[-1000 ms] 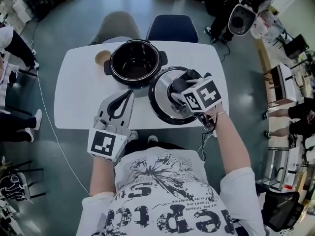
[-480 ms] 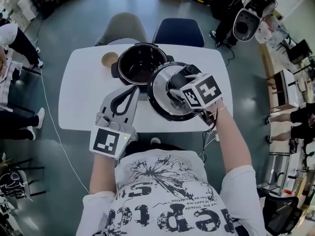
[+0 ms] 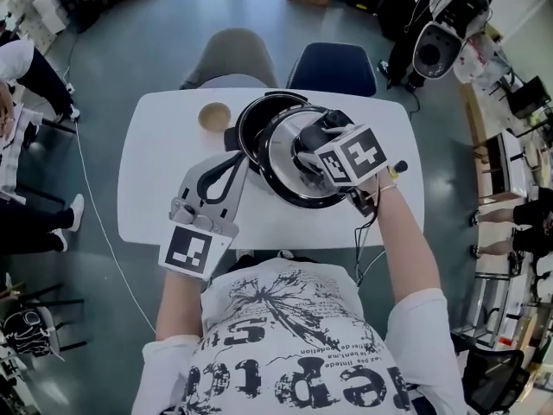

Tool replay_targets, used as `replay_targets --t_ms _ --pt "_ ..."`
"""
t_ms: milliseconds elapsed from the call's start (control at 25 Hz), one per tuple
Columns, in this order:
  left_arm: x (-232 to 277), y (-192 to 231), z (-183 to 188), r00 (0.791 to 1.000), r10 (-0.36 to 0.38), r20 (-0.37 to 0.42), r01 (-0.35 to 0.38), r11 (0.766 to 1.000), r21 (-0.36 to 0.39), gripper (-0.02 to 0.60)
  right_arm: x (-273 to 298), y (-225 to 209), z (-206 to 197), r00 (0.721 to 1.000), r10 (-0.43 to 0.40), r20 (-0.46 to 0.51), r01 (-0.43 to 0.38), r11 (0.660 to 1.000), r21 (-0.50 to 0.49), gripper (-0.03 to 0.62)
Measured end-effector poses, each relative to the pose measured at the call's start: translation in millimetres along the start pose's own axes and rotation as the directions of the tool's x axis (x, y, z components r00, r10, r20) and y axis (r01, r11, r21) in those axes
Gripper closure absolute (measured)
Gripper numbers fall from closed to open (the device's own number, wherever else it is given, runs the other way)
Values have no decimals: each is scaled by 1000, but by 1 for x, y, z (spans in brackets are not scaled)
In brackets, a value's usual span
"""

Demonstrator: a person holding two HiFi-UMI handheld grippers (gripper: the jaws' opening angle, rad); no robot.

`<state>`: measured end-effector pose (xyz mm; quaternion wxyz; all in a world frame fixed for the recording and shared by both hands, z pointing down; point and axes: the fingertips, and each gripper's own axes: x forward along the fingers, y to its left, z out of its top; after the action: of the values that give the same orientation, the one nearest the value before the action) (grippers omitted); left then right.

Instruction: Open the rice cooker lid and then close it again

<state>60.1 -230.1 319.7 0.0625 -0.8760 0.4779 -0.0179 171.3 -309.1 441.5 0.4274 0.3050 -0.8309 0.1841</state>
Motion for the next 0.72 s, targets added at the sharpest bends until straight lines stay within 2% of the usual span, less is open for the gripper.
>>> replay_targets --t_ms 240,440,720 --pt "-2 51 -6 1000 14 -14 -14 1000 11 568 29 2 41 1000 -5 -1 5 1000 6 301" --pt "7 105 -16 1000 16 -20 -16 1000 -17 568 66 3 82 1000 -1 -22 1 1000 4 301" --pt "16 123 -32 999 12 -31 -13 1000 -28 568 93 -2 89 999 9 -44 -8 1000 8 299"
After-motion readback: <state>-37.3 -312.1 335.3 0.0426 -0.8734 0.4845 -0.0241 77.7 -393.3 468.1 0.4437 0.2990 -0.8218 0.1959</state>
